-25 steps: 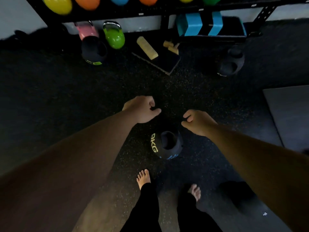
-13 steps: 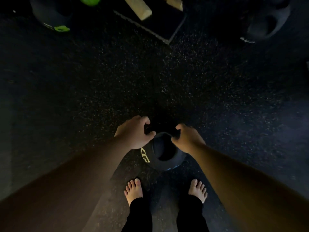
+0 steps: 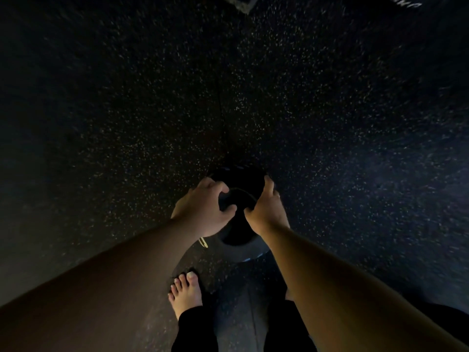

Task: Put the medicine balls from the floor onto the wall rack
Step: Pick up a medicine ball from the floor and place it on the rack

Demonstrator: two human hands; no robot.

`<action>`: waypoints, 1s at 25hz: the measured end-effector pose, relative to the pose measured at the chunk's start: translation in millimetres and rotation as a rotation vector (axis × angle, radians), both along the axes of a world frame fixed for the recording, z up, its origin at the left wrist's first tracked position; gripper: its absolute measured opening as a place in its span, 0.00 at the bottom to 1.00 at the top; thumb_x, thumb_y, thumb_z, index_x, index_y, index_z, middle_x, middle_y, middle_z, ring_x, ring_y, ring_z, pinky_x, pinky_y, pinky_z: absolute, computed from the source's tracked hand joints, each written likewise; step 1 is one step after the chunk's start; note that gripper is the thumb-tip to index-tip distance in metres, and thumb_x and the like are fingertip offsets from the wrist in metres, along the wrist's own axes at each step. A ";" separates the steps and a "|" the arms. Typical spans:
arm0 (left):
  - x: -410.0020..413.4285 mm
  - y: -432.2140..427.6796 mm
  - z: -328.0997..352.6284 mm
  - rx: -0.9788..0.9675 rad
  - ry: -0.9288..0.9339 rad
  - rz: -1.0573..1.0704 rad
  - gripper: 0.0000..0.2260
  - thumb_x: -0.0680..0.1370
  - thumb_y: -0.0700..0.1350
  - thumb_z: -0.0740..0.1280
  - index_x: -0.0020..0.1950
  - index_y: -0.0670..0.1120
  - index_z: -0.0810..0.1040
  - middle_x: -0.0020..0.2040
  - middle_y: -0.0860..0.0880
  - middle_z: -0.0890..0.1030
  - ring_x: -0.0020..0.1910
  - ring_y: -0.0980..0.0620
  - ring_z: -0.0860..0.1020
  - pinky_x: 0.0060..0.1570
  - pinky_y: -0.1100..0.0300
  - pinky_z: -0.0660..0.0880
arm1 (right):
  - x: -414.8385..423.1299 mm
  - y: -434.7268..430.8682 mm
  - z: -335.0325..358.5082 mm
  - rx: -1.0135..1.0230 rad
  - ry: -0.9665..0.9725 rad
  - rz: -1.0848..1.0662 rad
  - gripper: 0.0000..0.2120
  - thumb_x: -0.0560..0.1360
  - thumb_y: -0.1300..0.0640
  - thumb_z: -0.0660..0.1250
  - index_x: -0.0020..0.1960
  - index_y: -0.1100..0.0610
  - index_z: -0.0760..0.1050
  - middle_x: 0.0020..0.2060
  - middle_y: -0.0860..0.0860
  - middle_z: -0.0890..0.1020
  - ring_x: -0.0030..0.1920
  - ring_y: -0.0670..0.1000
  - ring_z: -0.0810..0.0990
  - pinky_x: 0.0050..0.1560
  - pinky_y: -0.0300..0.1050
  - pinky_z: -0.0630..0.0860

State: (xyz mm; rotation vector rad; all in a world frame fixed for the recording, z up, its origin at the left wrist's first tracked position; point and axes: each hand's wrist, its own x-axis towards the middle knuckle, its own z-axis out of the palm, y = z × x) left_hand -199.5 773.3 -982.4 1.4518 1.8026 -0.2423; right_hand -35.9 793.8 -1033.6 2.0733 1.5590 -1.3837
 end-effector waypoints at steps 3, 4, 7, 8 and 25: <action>-8.6 -0.8 -4.0 0.007 0.003 0.015 0.23 0.78 0.63 0.67 0.69 0.54 0.75 0.68 0.51 0.74 0.62 0.44 0.79 0.58 0.47 0.79 | -0.1 2.9 -8.1 0.020 -0.037 -0.180 0.37 0.77 0.56 0.71 0.80 0.55 0.56 0.65 0.63 0.78 0.60 0.63 0.82 0.53 0.54 0.83; -11.5 -1.9 -3.8 0.007 0.004 0.017 0.23 0.78 0.63 0.67 0.69 0.54 0.75 0.68 0.51 0.74 0.62 0.44 0.79 0.58 0.46 0.79 | 1.1 6.0 -8.4 0.002 -0.045 -0.214 0.34 0.77 0.56 0.71 0.79 0.56 0.60 0.64 0.62 0.79 0.59 0.62 0.82 0.50 0.50 0.82; -18.0 -4.6 8.3 -0.003 0.011 0.038 0.24 0.78 0.63 0.67 0.72 0.55 0.73 0.69 0.50 0.74 0.64 0.44 0.79 0.58 0.48 0.79 | -2.6 8.0 2.7 -0.064 -0.034 -0.251 0.29 0.77 0.59 0.70 0.76 0.57 0.66 0.62 0.59 0.81 0.54 0.58 0.83 0.41 0.43 0.77; -19.5 -5.5 14.9 0.002 0.008 0.048 0.25 0.78 0.63 0.67 0.72 0.55 0.73 0.69 0.51 0.74 0.64 0.45 0.79 0.58 0.49 0.79 | -8.2 4.3 9.6 -0.072 -0.033 -0.249 0.26 0.77 0.60 0.70 0.74 0.58 0.67 0.61 0.59 0.81 0.52 0.58 0.83 0.40 0.42 0.77; -78.6 25.9 362.0 0.228 -0.106 0.541 0.30 0.80 0.65 0.65 0.79 0.57 0.65 0.74 0.50 0.73 0.58 0.54 0.78 0.47 0.60 0.78 | -91.1 134.1 429.1 0.400 -0.208 0.465 0.27 0.77 0.53 0.72 0.71 0.59 0.67 0.63 0.58 0.80 0.59 0.61 0.81 0.50 0.52 0.80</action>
